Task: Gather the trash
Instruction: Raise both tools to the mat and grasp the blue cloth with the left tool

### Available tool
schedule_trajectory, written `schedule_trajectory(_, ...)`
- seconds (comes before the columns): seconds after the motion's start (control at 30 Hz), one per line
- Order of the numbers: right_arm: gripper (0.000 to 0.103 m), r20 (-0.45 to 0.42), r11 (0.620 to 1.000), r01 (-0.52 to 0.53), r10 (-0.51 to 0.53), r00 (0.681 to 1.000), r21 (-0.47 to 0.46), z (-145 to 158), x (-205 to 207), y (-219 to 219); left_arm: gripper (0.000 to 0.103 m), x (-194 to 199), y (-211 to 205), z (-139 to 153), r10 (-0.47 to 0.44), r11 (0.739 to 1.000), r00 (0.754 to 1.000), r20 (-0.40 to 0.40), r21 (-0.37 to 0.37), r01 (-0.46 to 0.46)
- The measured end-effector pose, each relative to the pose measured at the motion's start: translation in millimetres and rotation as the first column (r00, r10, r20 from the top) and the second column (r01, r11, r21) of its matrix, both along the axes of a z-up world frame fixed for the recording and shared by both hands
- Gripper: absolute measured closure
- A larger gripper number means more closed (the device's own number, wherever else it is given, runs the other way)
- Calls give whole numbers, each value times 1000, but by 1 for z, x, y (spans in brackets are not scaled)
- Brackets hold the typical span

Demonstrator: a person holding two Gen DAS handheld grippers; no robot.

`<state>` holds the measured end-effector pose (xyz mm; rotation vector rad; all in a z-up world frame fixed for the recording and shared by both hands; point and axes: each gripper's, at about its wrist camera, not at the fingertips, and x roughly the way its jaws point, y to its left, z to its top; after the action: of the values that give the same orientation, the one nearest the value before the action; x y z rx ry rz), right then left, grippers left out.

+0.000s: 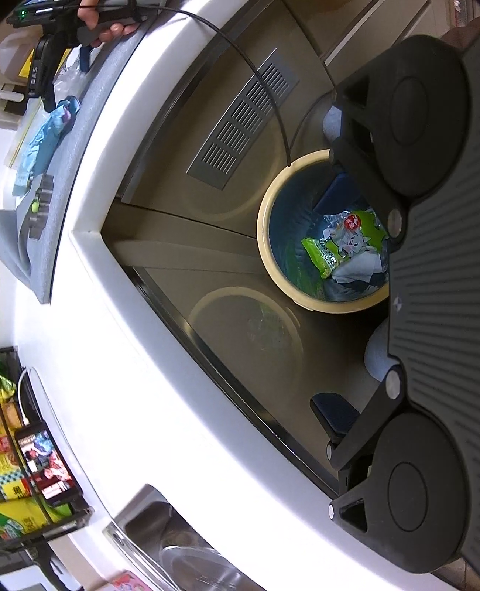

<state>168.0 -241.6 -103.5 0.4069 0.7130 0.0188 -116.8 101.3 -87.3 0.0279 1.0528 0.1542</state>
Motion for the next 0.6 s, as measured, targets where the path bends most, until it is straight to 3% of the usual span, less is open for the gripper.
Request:
schedule_trajectory(0.03,20,16,1000,0,0,1000,-2,-1,0,-1,0,1,-3,1,-8,1000,1000,2,5,8)
schedule_trajectory(0.1,61,43,1000,-3,4,999,-23,-3,-3,0,0,5,-8,4,-26,1000,1000,6,16,25)
schedule_trajectory(0.27,91,94,998,23,-28,995,56,-7,-11,-15,0,23,-28,18,-86,995,995,43,47,84)
schedule_trajectory(0.43,92,161,978,156,-178,971,140,-7,-28,-43,0,61,-59,49,-156,987,980,125,65,149)
schedule_trajectory(0.6,92,102,929,250,-286,953,273,-24,-37,-77,0,124,-106,83,-220,975,950,221,54,214)
